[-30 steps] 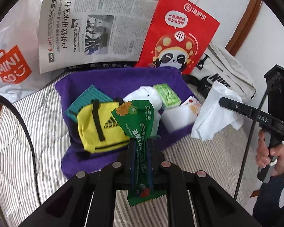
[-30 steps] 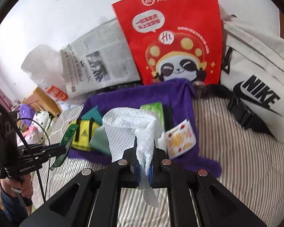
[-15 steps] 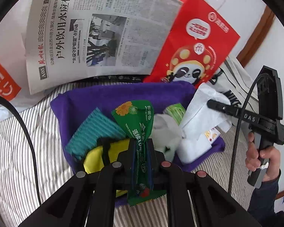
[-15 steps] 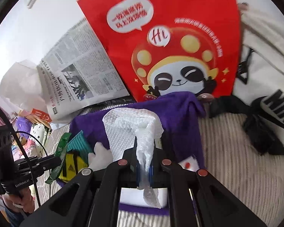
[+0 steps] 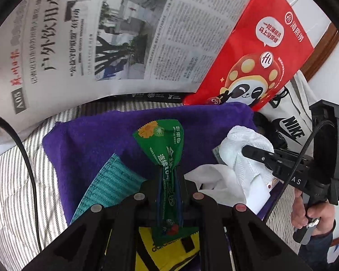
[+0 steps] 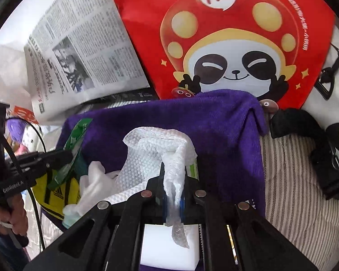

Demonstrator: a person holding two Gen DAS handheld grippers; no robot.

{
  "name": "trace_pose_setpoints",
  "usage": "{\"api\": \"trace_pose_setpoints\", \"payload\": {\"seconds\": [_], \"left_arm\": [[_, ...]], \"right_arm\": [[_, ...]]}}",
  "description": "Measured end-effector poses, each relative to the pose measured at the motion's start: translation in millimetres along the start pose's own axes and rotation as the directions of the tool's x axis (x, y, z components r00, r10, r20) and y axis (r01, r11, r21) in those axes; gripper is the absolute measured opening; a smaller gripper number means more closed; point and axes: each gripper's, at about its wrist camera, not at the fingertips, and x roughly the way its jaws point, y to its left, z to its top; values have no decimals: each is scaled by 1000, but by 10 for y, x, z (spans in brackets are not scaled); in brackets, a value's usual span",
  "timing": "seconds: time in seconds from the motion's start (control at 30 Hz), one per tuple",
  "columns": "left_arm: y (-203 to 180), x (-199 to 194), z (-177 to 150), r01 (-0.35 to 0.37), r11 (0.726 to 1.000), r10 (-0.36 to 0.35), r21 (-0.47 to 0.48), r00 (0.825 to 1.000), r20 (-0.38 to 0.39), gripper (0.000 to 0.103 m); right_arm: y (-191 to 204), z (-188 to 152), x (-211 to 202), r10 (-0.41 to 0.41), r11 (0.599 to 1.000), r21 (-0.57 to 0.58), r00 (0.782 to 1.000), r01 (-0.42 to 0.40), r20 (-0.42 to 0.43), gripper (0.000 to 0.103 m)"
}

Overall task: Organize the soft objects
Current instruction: 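Lower the card onto the towel and open the left gripper while the right gripper releases the wipe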

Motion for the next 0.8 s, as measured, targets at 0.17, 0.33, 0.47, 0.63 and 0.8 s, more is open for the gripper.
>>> {"api": "trace_pose_setpoints", "payload": {"seconds": [0.17,0.33,0.47,0.63,0.8], "left_arm": [[-69,112,34,-25,999,26,31,999,-33,13],[-92,251,78,-40,999,41,26,997,-69,20],[-161,359,67,-62,997,66,51,995,-78,30],[-156,361,64,-48,997,52,52,996,-71,35],[-123,267,22,-59,996,65,65,995,-79,43]], "right_arm": [[45,-6,70,-28,999,-35,999,27,-15,10],[55,-13,132,-52,997,-50,998,51,-29,11],[54,-19,168,-54,997,-58,998,52,-37,13],[138,4,217,-69,994,-84,996,64,-53,28],[93,-16,172,-92,992,-87,994,86,-61,48]]}}
